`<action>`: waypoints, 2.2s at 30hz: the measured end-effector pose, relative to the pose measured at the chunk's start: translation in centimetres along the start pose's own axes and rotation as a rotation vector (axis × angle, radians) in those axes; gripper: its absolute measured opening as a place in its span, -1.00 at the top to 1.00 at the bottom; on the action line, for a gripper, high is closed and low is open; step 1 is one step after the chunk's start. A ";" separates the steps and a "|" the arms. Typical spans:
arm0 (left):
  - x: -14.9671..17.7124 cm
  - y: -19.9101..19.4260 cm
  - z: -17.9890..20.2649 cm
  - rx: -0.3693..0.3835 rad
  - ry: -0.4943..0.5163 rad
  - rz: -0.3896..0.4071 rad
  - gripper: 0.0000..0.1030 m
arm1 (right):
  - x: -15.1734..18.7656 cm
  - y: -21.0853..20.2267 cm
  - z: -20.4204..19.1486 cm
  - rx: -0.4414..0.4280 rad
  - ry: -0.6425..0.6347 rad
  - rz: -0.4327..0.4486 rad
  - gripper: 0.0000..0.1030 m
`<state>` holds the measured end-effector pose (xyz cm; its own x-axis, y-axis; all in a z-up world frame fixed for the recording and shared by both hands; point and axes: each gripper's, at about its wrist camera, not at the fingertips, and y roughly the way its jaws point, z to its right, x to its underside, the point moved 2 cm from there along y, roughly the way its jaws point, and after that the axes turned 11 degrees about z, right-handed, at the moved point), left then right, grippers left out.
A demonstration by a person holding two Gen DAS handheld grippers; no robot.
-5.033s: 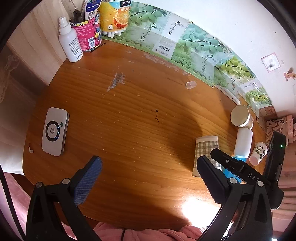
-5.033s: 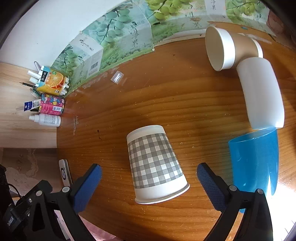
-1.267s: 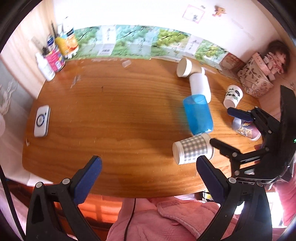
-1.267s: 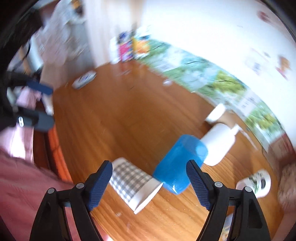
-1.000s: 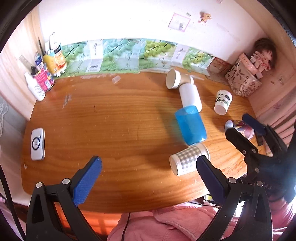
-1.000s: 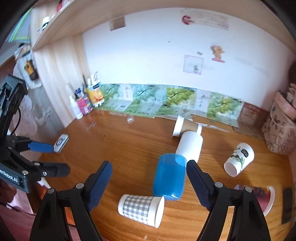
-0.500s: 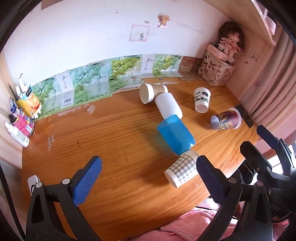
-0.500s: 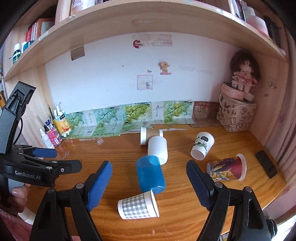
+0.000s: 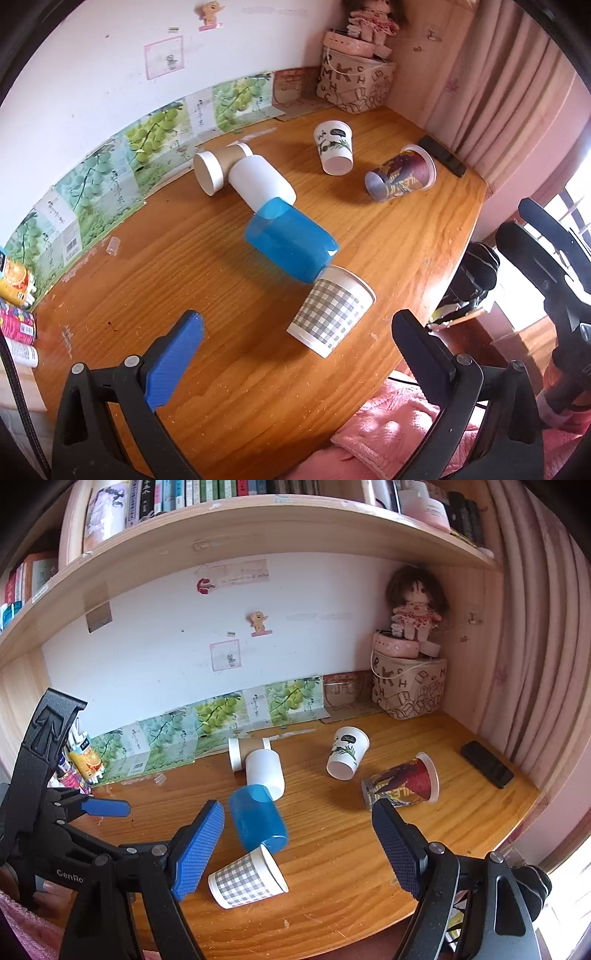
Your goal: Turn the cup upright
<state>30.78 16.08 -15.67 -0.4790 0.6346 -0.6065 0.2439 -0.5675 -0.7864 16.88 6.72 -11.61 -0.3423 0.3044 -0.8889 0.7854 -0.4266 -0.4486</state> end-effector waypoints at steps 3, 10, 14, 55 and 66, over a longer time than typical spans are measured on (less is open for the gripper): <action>0.1 1.0 1.0 0.030 0.047 -0.031 -0.97 | 0.7 -0.2 0.5 0.019 0.019 -0.023 -0.61; 0.2 4.4 3.2 0.074 0.155 -0.111 -0.97 | 2.0 -0.2 1.3 0.036 0.050 -0.086 -0.61; 0.3 6.6 4.0 0.088 0.201 -0.173 -0.97 | 3.0 0.1 1.5 0.041 0.052 -0.148 -0.61; 1.3 16.9 6.3 0.068 0.236 -0.483 -0.57 | 3.7 0.0 5.7 0.161 -0.048 -0.266 -0.61; -1.7 13.5 6.7 0.081 0.199 -0.364 -0.56 | 3.0 -0.8 5.7 0.143 -0.081 -0.224 -0.61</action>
<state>29.25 3.89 -24.46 -0.3473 0.8859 -0.3075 0.0183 -0.3215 -0.9467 12.26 3.15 -14.45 -0.5435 0.3380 -0.7683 0.6070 -0.4740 -0.6379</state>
